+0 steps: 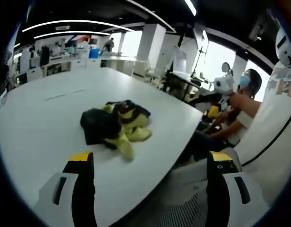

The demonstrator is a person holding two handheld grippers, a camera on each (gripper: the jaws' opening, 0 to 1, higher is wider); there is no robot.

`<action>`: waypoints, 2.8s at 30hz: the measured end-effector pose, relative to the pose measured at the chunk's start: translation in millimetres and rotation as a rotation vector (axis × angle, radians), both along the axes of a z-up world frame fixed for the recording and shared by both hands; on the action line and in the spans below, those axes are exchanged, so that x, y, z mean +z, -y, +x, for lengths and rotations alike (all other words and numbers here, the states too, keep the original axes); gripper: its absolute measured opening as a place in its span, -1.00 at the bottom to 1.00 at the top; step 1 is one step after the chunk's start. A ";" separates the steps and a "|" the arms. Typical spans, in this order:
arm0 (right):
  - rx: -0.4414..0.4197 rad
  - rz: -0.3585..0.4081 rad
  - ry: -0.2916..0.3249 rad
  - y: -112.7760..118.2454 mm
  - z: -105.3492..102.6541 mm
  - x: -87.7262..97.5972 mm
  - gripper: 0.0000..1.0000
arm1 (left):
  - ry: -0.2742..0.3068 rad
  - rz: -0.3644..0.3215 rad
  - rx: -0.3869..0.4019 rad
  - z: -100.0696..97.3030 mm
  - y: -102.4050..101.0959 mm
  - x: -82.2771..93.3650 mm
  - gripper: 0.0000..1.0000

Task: Fold the garment on the visible template until the final outline fits inside the template.

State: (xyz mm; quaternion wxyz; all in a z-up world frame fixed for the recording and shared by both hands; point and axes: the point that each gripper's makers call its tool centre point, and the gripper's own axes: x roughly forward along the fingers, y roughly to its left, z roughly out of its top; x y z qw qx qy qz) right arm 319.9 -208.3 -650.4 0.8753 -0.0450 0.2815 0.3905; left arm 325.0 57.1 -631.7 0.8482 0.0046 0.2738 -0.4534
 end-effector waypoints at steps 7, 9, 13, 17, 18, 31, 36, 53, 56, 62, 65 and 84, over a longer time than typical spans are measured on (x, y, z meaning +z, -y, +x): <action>0.002 -0.004 -0.004 -1.8 0.4 -0.3 0.55 | 0.005 0.019 -0.008 2.3 0.3 -3.1 0.92; 0.002 -0.004 -0.009 -2.4 0.7 -1.2 0.55 | 0.004 0.023 -0.011 3.2 0.3 -3.9 0.92; 0.004 -0.004 -0.015 -3.2 3.0 -3.1 0.55 | 0.006 0.032 -0.014 6.7 -0.3 -5.4 0.91; 0.005 -0.003 -0.018 -3.9 6.6 -3.7 0.54 | 0.001 0.037 -0.013 11.7 -1.0 -7.4 0.90; 0.006 0.000 -0.017 -4.5 8.0 -3.4 0.54 | 0.002 0.038 -0.011 12.7 -1.3 -7.4 0.90; 0.011 0.013 -0.003 -12.4 31.3 4.7 0.47 | 0.016 0.000 0.038 33.0 -7.2 1.4 0.76; 0.015 0.022 0.002 -17.2 38.6 7.7 0.44 | 0.020 -0.006 0.044 35.0 -6.4 1.2 0.71; 0.015 0.045 0.032 -28.1 59.4 15.1 0.20 | 0.031 -0.039 0.049 44.0 -1.5 5.4 0.58; 0.013 0.050 0.035 -28.6 64.2 16.0 0.18 | 0.037 -0.042 0.048 46.3 0.0 6.6 0.55; 0.017 0.056 0.045 -32.9 72.2 18.0 0.14 | 0.048 -0.051 0.052 52.2 3.8 9.6 0.47; 0.018 0.060 0.049 -34.9 75.4 18.7 0.10 | 0.056 -0.050 0.049 54.9 5.5 11.6 0.45; 0.032 0.066 0.045 -46.5 92.6 15.2 -0.08 | 0.063 -0.057 0.058 76.0 10.0 10.1 0.19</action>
